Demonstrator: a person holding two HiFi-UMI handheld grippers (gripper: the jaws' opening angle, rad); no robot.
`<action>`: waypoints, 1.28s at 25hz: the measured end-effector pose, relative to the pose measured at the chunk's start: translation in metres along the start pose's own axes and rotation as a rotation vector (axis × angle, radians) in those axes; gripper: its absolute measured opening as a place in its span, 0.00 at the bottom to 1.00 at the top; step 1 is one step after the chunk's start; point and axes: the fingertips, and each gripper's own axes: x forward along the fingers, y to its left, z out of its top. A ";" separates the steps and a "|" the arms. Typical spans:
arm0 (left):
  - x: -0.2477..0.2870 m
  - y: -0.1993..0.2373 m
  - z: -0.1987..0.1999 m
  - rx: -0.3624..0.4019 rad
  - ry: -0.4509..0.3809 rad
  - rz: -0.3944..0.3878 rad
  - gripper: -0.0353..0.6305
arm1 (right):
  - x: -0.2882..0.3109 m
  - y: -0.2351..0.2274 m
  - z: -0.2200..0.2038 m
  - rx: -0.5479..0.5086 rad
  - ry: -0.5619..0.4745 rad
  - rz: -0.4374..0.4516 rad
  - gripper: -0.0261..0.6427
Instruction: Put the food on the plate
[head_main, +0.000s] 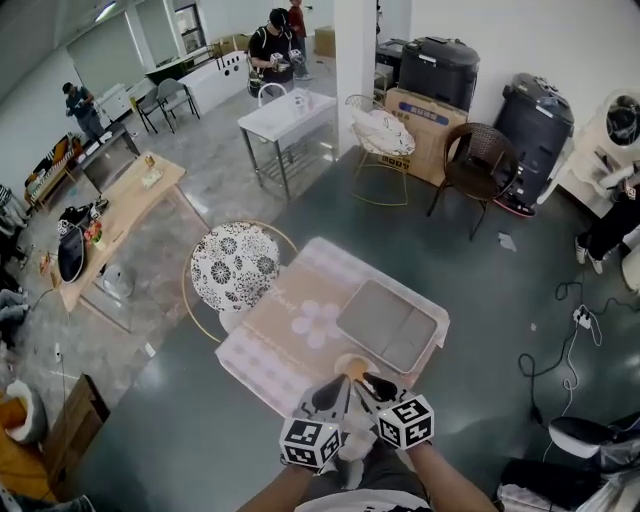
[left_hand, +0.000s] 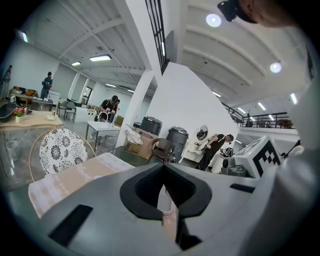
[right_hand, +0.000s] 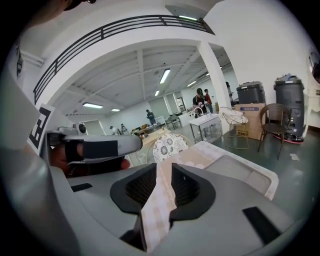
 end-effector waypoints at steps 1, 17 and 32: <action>-0.003 -0.002 0.003 0.002 -0.003 0.000 0.06 | -0.003 0.001 0.005 0.006 -0.013 -0.008 0.18; -0.045 -0.043 0.039 0.071 -0.017 -0.065 0.06 | -0.055 0.044 0.070 -0.005 -0.224 -0.050 0.07; -0.077 -0.064 0.067 0.119 -0.058 -0.105 0.06 | -0.089 0.075 0.096 -0.014 -0.331 -0.067 0.06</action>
